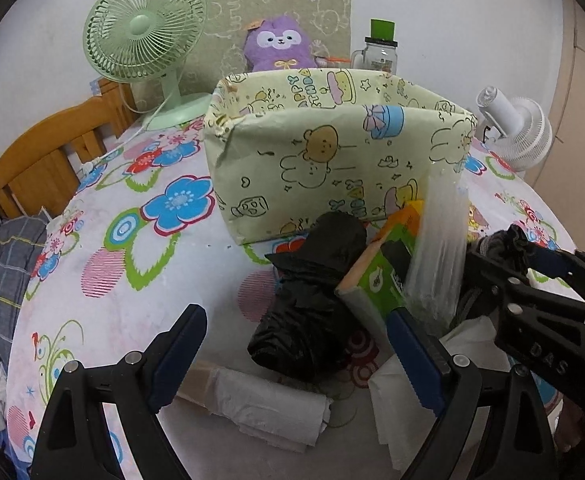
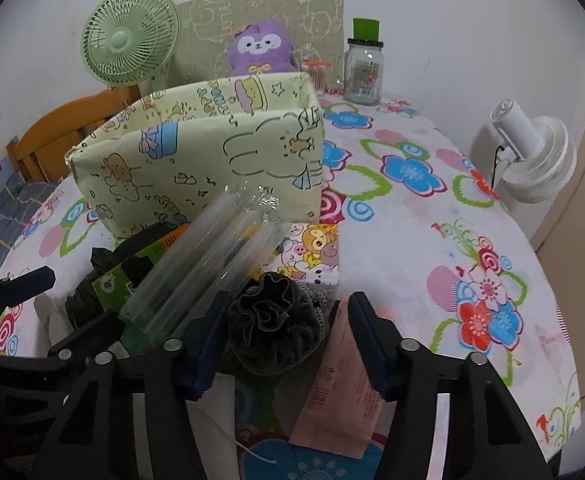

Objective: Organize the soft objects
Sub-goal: 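Lower both tools toward the black umbrella and gray scrunchie, then close left tool on the black folded umbrella while right tool closes on the gray scrunchie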

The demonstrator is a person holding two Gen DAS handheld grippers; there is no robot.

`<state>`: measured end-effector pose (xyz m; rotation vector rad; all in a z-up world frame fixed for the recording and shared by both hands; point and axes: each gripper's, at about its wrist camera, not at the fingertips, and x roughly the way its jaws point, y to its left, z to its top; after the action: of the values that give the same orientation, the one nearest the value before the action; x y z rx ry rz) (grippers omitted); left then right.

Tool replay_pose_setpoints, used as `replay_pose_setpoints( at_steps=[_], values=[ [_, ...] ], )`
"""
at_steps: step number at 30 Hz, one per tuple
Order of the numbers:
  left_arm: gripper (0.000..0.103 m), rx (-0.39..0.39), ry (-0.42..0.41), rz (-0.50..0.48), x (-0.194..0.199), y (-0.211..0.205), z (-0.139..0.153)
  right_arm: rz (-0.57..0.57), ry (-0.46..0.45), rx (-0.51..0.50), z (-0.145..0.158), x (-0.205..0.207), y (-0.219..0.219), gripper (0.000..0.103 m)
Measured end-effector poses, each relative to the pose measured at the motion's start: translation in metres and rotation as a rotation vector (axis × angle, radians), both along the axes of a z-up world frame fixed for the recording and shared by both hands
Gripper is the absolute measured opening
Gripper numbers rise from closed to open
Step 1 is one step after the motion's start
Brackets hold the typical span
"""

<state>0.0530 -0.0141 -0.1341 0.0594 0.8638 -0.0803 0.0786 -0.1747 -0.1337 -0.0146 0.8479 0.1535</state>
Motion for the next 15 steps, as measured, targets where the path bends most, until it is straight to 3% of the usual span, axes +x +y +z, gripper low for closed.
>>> replay_pose_setpoints(
  at_steps=[15],
  values=[
    [0.093, -0.012, 0.021, -0.006, -0.001, 0.012, -0.001, 0.002, 0.012, 0.019, -0.004, 0.006, 0.004, 0.044]
  ],
)
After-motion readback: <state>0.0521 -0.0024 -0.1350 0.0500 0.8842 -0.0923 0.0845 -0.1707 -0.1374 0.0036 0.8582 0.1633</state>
